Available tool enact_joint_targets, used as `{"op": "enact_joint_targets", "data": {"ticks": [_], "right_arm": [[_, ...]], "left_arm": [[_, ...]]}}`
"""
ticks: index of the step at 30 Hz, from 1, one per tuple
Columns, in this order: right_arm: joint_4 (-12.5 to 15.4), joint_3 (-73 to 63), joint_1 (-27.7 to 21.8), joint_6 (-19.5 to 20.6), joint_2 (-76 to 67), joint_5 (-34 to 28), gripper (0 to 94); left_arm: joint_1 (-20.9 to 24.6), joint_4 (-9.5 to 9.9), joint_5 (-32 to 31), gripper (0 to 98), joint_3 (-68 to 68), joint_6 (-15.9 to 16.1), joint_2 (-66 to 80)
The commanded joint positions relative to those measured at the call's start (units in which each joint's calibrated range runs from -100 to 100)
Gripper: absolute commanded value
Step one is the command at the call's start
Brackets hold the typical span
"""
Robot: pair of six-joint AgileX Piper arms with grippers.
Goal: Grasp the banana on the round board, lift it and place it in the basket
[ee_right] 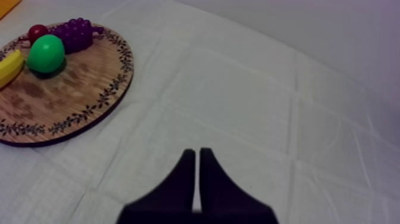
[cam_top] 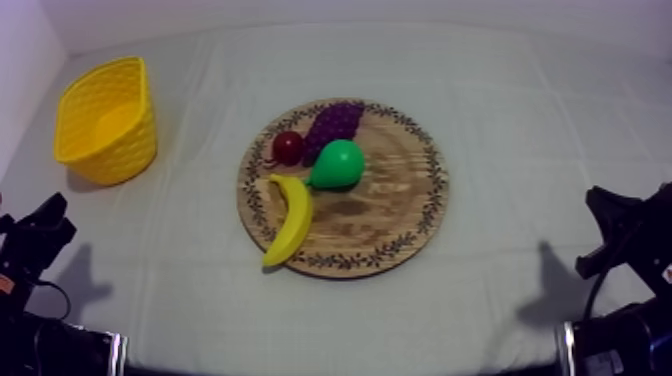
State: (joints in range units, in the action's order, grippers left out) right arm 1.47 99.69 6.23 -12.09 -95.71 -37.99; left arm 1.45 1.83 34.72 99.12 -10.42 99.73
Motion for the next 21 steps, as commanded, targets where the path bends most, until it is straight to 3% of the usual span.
{"op": "enact_joint_targets", "data": {"ticks": [1,21], "right_arm": [[0.0,0.0,0.0,0.0,0.0,0.0,0.5],[0.0,0.0,0.0,0.0,0.0,0.0,0.5]], "left_arm": [[-0.3,0.0,0.0,0.2,0.0,0.1,0.0],[-1.2,0.0,0.0,0.2,0.0,0.1,0.0]]}}
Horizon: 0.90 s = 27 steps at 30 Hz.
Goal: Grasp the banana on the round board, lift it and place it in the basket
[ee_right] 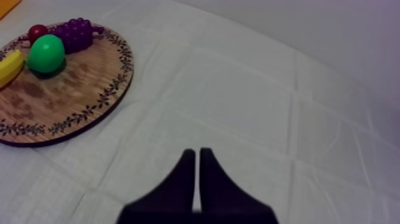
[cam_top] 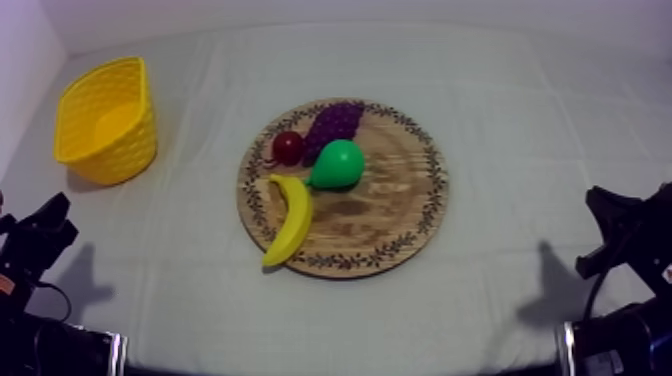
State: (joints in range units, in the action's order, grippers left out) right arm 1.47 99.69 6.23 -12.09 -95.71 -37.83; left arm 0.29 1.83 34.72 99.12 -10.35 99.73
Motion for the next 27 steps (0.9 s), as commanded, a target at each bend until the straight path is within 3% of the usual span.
{"op": "enact_joint_targets", "data": {"ticks": [1,8,13,15,21,27], "right_arm": [[0.0,0.0,0.0,0.0,0.0,-0.1,0.5],[0.0,0.0,0.0,0.0,0.0,-0.1,0.5],[0.0,0.0,0.0,0.0,0.0,-0.1,0.5],[0.0,0.0,0.0,0.0,0.0,-0.1,0.5],[0.0,0.0,0.0,0.0,0.0,-0.1,0.5],[0.0,0.0,0.0,0.0,0.0,-0.1,0.5]], "left_arm": [[-0.1,0.0,0.0,0.2,0.0,0.0,0.0],[-0.1,0.0,0.0,0.2,0.0,-0.1,0.0],[-0.2,0.0,0.0,0.2,0.0,-3.9,0.0],[-0.2,-0.03,0.0,0.2,0.0,-4.1,0.0],[-0.1,-0.22,2.9,1.7,-0.9,2.7,0.0],[0.1,-0.72,7.1,2.0,-2.4,5.9,0.0]]}}
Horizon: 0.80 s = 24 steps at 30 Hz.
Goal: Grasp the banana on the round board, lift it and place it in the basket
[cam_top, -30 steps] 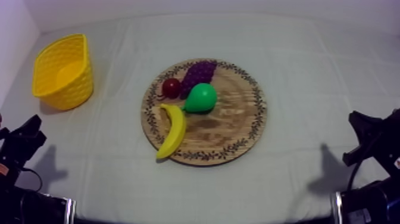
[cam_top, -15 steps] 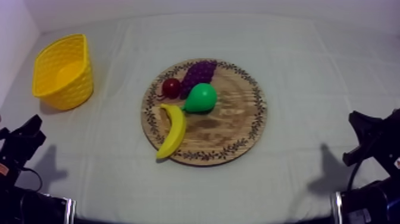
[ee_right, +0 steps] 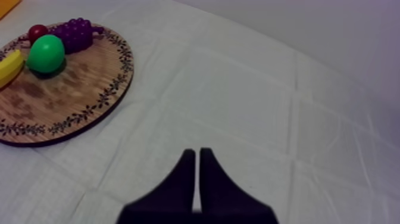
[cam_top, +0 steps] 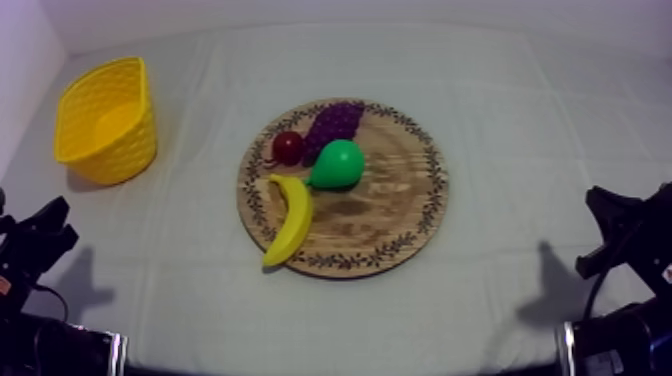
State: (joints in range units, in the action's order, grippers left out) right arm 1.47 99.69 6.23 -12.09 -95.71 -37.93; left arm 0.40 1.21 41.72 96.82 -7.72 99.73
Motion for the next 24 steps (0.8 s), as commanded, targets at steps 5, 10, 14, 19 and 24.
{"op": "enact_joint_targets", "data": {"ticks": [5,10,14,19,24], "right_arm": [[0.0,0.0,0.0,0.0,0.0,-0.1,0.5],[0.0,0.0,0.0,0.0,0.0,-0.1,0.5],[0.0,0.0,0.1,0.0,0.0,-0.1,0.5],[0.0,0.0,0.1,0.0,0.0,-0.1,0.5],[0.0,0.0,0.1,0.0,0.0,-0.1,0.5]], "left_arm": [[-0.2,-0.36,-0.8,1.7,-7.0,4.7,-3.0],[-2.1,-0.32,0.7,0.7,-26.1,4.9,-13.2],[-5.8,-0.34,8.6,0.3,-46.8,4.9,-25.8],[-11.9,0.11,16.1,0.2,-67.8,4.3,-40.3],[-20.5,3.07,18.5,0.2,-77.1,0.4,-51.3]]}}
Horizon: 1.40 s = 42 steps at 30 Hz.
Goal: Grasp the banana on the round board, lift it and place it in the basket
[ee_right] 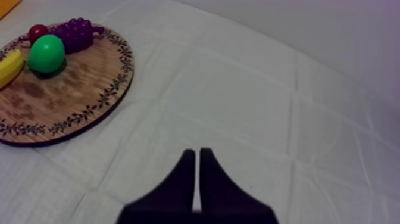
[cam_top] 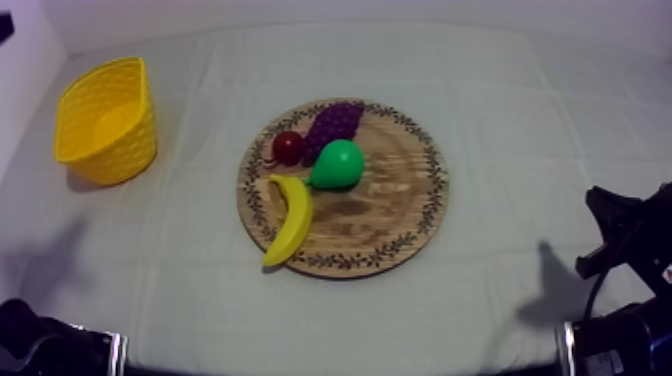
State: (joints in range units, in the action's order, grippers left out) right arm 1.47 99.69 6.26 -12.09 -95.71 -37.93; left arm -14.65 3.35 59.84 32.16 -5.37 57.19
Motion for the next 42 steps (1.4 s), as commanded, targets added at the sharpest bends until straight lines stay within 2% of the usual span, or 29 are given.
{"op": "enact_joint_targets", "data": {"ticks": [1,6,10,15,26,35,42], "right_arm": [[0.0,0.0,0.0,0.0,0.0,-0.1,0.5],[0.0,0.0,0.0,0.0,0.0,-0.1,0.5],[0.0,0.0,0.0,0.0,0.0,-0.1,0.5],[0.0,0.0,0.0,0.0,0.0,-0.1,0.5],[0.0,0.0,0.0,0.0,0.0,-0.1,0.5],[0.0,0.0,0.0,0.0,0.0,-0.1,0.5],[0.0,0.0,0.0,0.0,0.0,-0.1,0.5]], "left_arm": [[-7.1,1.4,0.8,0.2,-13.5,-2.9,-10.8],[-13.6,2.23,5.1,0.2,-20.2,-6.8,-20.4],[-16.7,1.28,9.1,0.6,-24.9,-9.1,-26.4],[-19.3,0.72,8.8,0.7,-22.9,-12.2,-30.6],[-21.2,-0.66,6.7,1.1,-10.4,-16.1,-36.1],[-21.6,-1.09,1.5,1.5,0.5,-16.5,-37.9],[-21.6,-2.51,-2.6,1.6,7.4,-17.1,-38.5]]}}
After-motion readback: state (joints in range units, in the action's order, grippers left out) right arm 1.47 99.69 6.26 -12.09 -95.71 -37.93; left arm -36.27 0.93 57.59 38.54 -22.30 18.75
